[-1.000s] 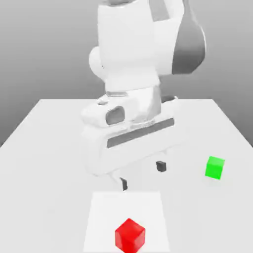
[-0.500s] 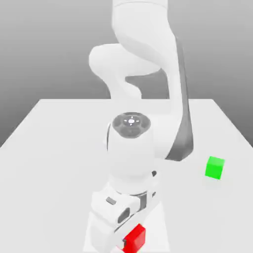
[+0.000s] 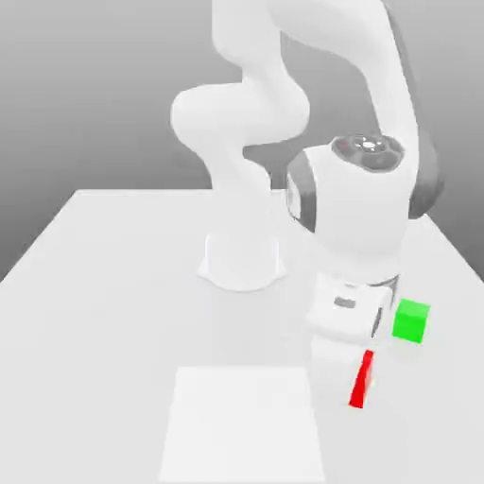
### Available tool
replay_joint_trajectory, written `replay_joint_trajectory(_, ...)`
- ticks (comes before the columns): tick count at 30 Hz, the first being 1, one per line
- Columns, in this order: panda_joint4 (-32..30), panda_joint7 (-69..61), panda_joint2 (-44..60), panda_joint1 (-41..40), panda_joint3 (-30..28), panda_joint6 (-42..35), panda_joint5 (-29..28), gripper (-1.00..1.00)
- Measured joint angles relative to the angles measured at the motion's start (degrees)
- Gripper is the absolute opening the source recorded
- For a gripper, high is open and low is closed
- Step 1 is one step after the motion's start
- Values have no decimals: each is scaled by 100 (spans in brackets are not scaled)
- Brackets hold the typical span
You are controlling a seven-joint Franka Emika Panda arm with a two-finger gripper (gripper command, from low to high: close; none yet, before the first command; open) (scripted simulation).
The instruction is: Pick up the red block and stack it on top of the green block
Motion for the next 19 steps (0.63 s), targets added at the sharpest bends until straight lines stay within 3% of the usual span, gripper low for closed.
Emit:
replay_joint_trajectory(3, -410, -80, -443, 810, 284, -8, -6, -100)
replay_joint_trajectory(9, -1194, -57, -1245, 1627, 1021, 64, -257, -100)
replay_joint_trajectory(15, -1245, 349, -230, 1611, 1095, 1128, -864, -100)
replay_joint_trajectory(16, -1237, 462, -33, 1629, 1036, 1313, -1024, 100)
replay_joint_trajectory(19, -1237, 462, -33, 1619, 1037, 1311, -1024, 100)
